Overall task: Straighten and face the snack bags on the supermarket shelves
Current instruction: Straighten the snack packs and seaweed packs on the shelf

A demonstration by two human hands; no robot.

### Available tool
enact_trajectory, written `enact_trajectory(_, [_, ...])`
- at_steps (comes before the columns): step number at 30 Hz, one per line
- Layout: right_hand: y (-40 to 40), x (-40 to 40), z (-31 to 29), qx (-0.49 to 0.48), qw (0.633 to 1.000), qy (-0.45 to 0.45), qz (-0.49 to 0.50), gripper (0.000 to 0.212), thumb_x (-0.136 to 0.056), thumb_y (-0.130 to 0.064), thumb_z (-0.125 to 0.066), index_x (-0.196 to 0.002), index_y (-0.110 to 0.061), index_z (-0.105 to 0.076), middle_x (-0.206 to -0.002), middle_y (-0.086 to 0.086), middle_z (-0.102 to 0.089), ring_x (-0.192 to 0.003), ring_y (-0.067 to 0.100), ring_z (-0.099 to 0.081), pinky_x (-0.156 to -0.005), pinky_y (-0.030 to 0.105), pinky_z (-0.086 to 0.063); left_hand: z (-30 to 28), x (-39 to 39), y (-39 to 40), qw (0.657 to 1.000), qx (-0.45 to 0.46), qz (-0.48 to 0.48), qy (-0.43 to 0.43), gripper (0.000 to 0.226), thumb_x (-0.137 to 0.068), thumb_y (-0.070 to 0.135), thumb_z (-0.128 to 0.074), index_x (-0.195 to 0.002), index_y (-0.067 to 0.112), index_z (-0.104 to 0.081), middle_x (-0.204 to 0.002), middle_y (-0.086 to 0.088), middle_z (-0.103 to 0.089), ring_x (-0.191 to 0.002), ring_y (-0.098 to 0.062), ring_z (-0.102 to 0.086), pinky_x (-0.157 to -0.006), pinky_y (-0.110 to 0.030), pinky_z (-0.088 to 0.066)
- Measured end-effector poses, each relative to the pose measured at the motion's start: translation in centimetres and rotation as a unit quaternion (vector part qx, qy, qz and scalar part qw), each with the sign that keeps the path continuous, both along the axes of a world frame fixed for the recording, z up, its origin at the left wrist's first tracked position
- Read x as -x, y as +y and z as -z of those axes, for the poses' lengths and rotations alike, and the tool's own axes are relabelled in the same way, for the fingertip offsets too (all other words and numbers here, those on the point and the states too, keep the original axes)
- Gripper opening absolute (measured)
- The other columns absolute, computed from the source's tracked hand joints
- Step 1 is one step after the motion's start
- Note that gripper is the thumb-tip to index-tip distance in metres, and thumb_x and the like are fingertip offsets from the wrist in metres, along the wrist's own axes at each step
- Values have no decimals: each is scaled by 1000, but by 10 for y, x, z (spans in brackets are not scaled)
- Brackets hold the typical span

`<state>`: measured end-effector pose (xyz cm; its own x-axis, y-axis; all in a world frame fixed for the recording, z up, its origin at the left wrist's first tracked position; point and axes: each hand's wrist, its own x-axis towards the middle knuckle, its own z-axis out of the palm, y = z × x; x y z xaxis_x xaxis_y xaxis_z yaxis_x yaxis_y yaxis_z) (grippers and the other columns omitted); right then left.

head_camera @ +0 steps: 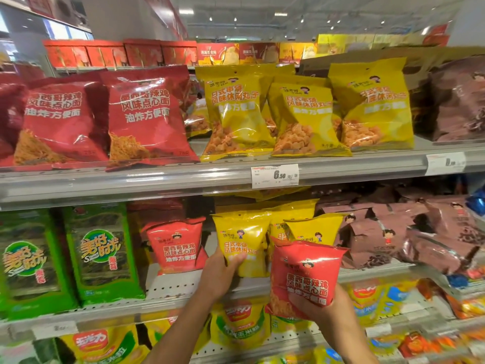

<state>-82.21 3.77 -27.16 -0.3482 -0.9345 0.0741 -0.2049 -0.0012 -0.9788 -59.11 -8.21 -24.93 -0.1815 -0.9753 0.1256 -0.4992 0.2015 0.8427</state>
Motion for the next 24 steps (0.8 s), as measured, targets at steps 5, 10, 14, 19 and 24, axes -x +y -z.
enact_trajectory(5, [-5,-28,-5,37,998,12,-41,48,-65,-8,-93,-105,-29,-75,-90,-10,-79,-81,6,-75,-60,18,-56,-1,-27,34,991,68,-36,-112,31,-88,66,-56,-97,36,-59,-85,17,-66,-79,0,-60,-67,-20,-48])
enact_trajectory(10, [-23,-91,-11,29,997,-4,-65,53,-57,-16,-99,-103,-27,-73,-87,-9,-79,-79,10,-76,-64,29,-61,25,-92,87,935,225,-121,-246,30,-93,43,-54,-113,25,-67,-107,7,-64,-100,-14,-61,-87,-29,-50])
enact_trajectory(14, [-43,-152,-23,27,995,16,-92,48,-59,-26,-97,-99,-29,-71,-83,-24,-75,-74,-5,-71,-56,8,-51,40,-141,108,887,263,-183,-331,52,-90,44,-44,-116,8,-70,-111,-9,-65,-100,-29,-66,-98,-45,-45])
enact_trajectory(19, [-73,-202,-29,35,993,22,-111,45,-64,-21,-96,-97,-33,-68,-83,-23,-75,-77,-8,-70,-62,8,-51,42,-174,115,860,228,-182,-420,60,-84,48,-47,-121,7,-70,-122,-7,-69,-116,-28,-65,-105,-45,-30])
enact_trajectory(24, [-90,-218,-21,8,987,77,-144,48,-66,-31,-95,-102,-37,-65,-91,-19,-71,-81,-8,-65,-63,9,-44,51,-184,118,871,216,-144,-418,71,-75,49,-72,-132,8,-62,-136,-5,-62,-129,-26,-57,-106,-44,-29])
